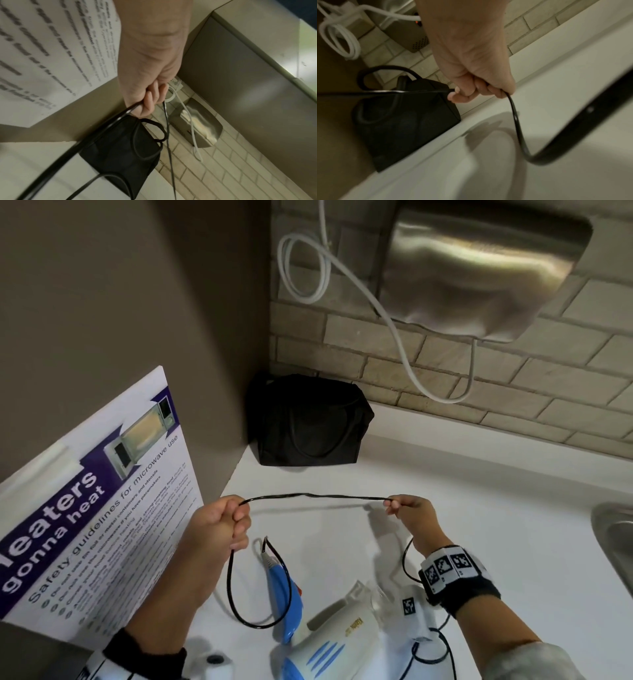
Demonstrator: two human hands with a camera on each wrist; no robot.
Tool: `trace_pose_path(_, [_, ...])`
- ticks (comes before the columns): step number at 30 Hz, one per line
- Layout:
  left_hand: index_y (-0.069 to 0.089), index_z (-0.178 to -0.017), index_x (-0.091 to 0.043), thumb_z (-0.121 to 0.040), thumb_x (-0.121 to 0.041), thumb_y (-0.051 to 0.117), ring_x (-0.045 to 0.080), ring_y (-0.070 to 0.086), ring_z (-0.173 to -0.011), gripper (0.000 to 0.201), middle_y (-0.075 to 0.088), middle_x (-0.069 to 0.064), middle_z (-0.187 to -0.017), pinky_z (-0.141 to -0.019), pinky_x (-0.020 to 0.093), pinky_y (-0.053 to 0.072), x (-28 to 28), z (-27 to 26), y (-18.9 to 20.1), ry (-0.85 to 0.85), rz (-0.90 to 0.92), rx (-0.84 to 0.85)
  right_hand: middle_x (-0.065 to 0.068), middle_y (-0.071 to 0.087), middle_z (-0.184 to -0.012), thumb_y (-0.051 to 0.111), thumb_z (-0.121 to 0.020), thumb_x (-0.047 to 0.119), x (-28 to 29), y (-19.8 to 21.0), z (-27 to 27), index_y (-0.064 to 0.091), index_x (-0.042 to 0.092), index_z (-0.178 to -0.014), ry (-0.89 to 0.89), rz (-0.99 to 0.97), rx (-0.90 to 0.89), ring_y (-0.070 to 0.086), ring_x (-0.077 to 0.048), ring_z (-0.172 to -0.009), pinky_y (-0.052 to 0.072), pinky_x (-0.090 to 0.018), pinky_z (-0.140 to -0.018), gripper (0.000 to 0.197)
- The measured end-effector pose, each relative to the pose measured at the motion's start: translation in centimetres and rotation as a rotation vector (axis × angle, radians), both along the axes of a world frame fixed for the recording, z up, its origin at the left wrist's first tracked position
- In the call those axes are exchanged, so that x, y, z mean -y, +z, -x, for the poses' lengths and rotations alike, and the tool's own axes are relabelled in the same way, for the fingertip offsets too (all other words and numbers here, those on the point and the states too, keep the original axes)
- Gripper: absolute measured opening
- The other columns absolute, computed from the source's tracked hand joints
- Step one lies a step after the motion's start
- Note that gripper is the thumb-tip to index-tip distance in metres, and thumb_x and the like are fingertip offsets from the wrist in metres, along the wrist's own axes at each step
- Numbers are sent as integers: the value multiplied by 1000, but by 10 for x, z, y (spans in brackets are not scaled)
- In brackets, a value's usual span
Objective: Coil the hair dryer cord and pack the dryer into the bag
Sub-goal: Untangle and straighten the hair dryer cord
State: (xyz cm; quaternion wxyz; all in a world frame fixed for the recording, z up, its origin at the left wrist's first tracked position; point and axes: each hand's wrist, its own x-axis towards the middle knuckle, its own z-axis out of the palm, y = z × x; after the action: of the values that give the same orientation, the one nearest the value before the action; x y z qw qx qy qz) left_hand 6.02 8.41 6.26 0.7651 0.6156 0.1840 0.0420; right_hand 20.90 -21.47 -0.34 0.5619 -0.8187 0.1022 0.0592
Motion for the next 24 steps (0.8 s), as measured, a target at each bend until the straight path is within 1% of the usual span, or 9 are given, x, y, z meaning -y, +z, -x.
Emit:
trace_pose_path(3, [45,-66,-12,-101,-10,27,7,25,-43,39,37,-10,-47,-39,13,24,5,1,3,-78,-210,25,8,71,-74,49,-85,3,-2,-7,-4,64,25,-58,152,271,77,64,-18,-83,48,-36,-83,38])
trace_pose_path(6, [51,-73,-9,-101,-14,31,5,27,-42,35,40,-10,-46,-40,12,26,12,0,3,-125,-256,-23,17,71,-88,48,-93,16,-11,0,0,66,38,-85,261,514,149,62,-13,-94,48,-42,-88,30])
trace_pose_path(8, [53,-77,-6,-101,-13,33,4,27,-40,32,41,-10,-47,-40,13,25,18,-1,2,-145,-240,-56,15,70,-100,47,-91,9,-19,7,5,66,33,-106,279,574,223,61,-14,-103,47,-43,-92,34])
trace_pose_path(11, [55,-81,-3,-101,-13,34,4,27,-38,31,43,-4,-52,-40,14,25,23,-2,-6,-161,-257,-85,-1,66,-117,49,-87,0,-34,12,16,62,20,-120,339,545,400,59,-22,-112,45,-43,-97,40])
trace_pose_path(14, [59,-83,-5,-101,-17,36,2,32,-38,31,49,2,-60,-42,16,28,26,-2,-17,-222,-313,-119,-3,63,-120,51,-89,1,-57,26,37,60,16,-123,452,453,648,56,-19,-112,45,-39,-98,38])
trace_pose_path(17, [62,-83,-10,-99,-15,38,2,36,-38,29,57,1,-59,-44,18,29,34,-1,-25,-293,-342,-135,-2,59,-124,50,-94,8,-89,51,71,59,18,-126,715,349,825,50,-13,-119,38,-28,-104,35])
trace_pose_path(20, [59,-76,-11,-94,2,37,6,43,-46,31,55,-4,-47,-48,21,34,39,0,-25,-310,-358,-104,-3,62,-119,46,-98,16,-115,57,96,56,15,-126,1015,348,824,53,-16,-112,34,-25,-102,30])
trace_pose_path(22, [53,-67,-10,-94,2,37,8,42,-48,34,49,-5,-43,-51,23,35,38,3,-26,-349,-364,-118,-4,63,-105,46,-96,13,-120,52,96,58,13,-122,1047,381,782,54,-18,-98,38,-27,-96,28])
trace_pose_path(24, [52,-65,-12,-96,-1,37,7,41,-50,36,49,-5,-47,-53,22,35,36,6,-27,-425,-353,-107,-4,60,-91,51,-89,7,-119,49,90,62,12,-111,1050,419,754,50,-17,-87,41,-30,-87,25])
